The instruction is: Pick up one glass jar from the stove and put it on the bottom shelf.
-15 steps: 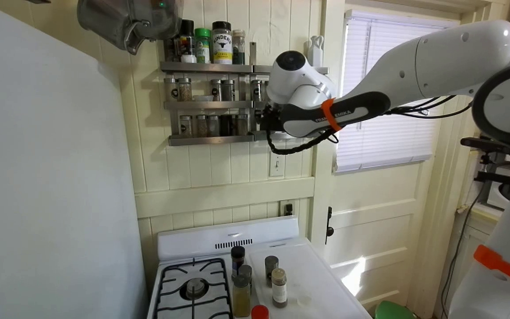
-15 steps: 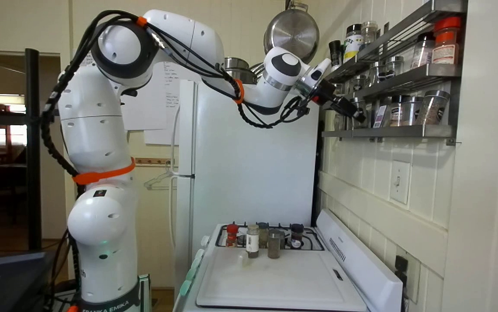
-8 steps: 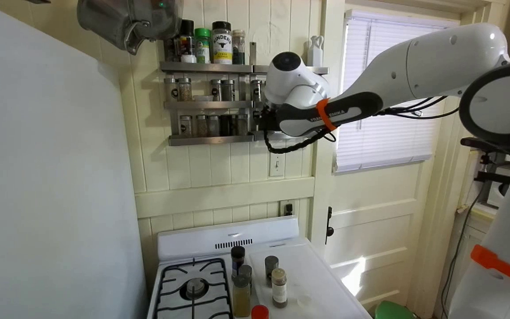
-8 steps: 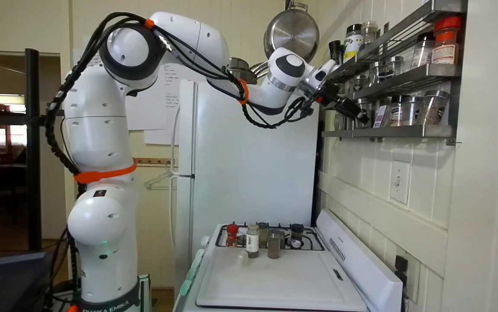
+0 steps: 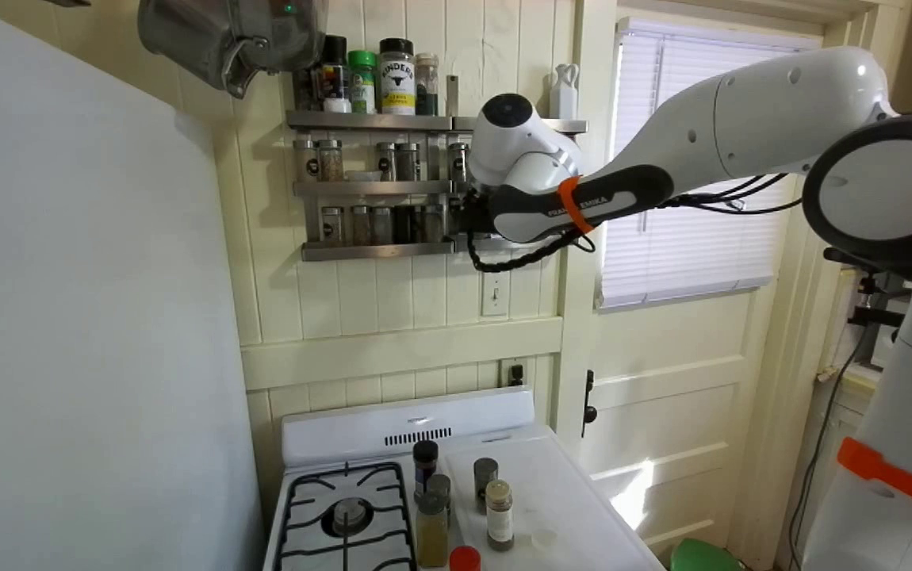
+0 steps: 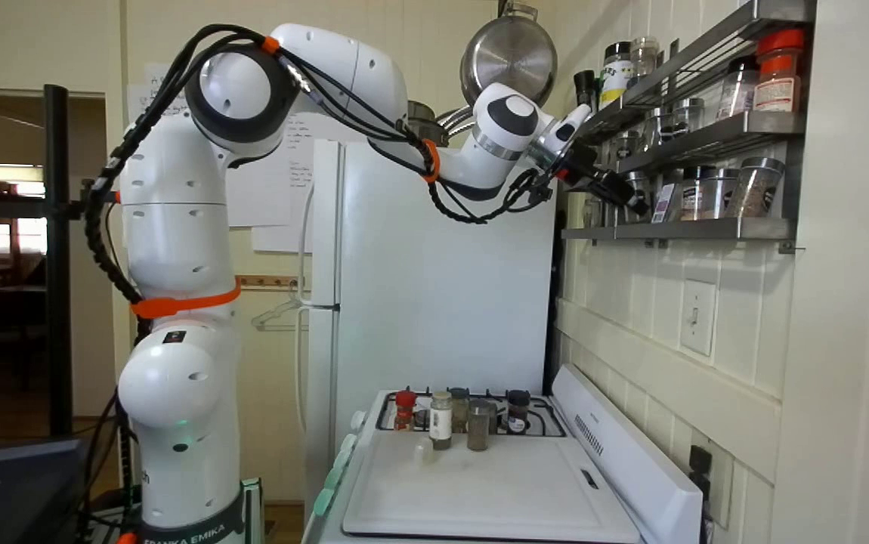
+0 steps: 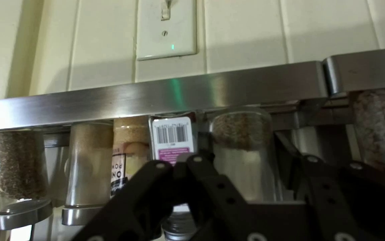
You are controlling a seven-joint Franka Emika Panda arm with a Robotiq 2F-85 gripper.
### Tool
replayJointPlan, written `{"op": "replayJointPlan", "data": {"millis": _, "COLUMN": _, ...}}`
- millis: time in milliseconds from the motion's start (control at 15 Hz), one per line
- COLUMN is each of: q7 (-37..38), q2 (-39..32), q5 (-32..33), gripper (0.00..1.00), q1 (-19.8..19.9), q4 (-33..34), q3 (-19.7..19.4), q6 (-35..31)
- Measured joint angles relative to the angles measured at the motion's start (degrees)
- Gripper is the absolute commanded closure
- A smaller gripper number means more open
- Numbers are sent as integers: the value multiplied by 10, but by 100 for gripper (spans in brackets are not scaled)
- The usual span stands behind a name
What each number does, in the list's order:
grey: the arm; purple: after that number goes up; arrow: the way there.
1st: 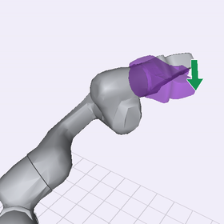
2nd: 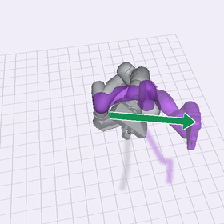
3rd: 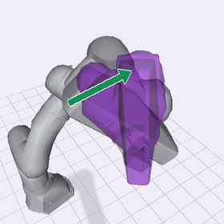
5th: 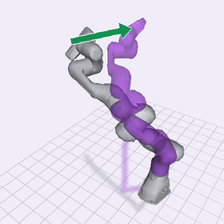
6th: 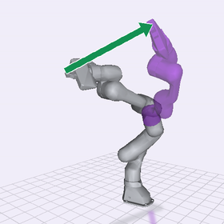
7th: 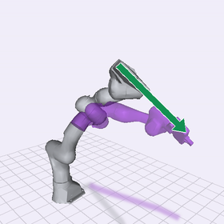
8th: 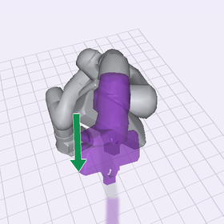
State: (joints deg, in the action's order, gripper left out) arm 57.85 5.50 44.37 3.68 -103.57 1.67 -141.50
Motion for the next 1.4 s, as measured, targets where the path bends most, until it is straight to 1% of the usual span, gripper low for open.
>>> {"op": "replayJointPlan", "data": {"millis": 867, "q7": -18, "q2": -28, "q5": -33, "gripper": 77, "q1": 0, "q4": 25, "q3": -1, "q6": 2}}
{"op": "replayJointPlan", "data": {"millis": 1267, "q7": -33, "q2": -40, "q5": -49, "gripper": 77, "q1": -1, "q4": 40, "q3": -2, "q6": 17}}
{"op": "replayJointPlan", "data": {"millis": 1333, "q7": -34, "q2": -42, "q5": -50, "gripper": 41, "q1": -2, "q4": 44, "q3": -2, "q6": 22}}
{"op": "replayJointPlan", "data": {"millis": 1400, "q7": -36, "q2": -43, "q5": -52, "gripper": 26, "q1": -2, "q4": 46, "q3": -3, "q6": 26}}
